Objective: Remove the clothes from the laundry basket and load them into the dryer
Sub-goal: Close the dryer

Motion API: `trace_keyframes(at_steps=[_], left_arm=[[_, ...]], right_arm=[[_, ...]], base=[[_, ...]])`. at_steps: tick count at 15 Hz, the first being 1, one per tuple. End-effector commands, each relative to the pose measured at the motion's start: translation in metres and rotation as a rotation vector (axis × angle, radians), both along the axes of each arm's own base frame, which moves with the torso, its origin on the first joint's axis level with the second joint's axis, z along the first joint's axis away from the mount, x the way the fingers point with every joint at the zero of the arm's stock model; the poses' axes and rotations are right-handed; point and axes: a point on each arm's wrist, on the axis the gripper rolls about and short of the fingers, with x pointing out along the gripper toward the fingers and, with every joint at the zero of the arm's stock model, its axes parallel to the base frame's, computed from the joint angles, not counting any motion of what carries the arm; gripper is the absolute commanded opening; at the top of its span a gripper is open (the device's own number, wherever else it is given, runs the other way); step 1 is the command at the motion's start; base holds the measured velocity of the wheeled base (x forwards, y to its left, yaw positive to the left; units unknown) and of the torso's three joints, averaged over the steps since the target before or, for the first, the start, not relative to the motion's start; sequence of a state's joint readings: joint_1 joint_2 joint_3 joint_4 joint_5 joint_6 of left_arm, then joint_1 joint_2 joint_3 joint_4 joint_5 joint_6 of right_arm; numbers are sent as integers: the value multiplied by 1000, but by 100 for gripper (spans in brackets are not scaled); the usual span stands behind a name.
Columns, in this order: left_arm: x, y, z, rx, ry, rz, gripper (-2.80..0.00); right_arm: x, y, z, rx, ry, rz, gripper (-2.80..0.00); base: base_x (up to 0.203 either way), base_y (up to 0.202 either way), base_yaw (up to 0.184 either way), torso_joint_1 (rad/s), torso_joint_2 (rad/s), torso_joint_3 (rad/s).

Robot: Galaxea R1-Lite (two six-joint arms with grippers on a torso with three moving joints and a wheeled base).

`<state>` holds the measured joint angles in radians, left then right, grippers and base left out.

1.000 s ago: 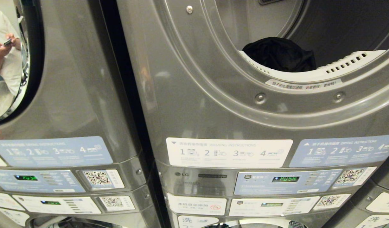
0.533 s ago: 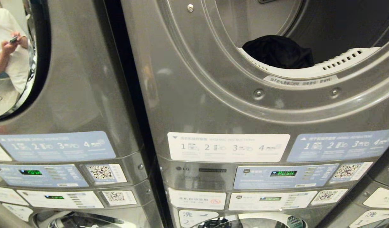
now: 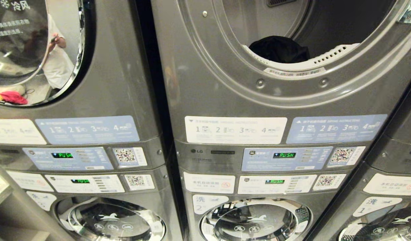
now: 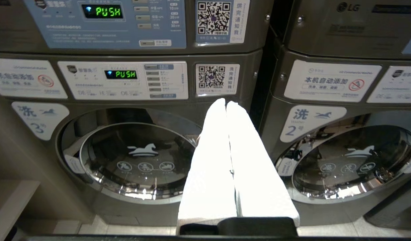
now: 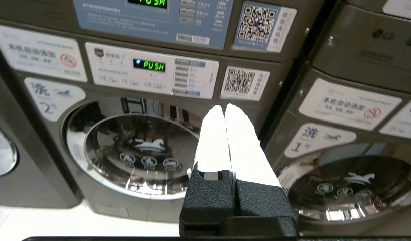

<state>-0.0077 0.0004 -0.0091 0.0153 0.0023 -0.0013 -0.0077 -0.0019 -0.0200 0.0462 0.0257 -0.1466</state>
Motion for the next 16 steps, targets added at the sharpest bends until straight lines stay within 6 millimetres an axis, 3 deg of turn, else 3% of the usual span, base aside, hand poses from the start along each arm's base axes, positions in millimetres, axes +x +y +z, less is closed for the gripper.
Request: trace_keyframes(at_steps=[1,10,16], left_arm=[[0,0,0,0,0,1,-280],[0,0,0,-2,0,1,-280],[0,0,0,1,1,1,-280]], right_arm=[[0,0,0,-1,3,0,-280],[0,0,0,-2,3,0,-280],[0,0,0,-2,3,0,-280]], base=[[-195,0,2,0,4,-4],[-186,0,1,0,2,3],[0,0,0,6,1,1]])
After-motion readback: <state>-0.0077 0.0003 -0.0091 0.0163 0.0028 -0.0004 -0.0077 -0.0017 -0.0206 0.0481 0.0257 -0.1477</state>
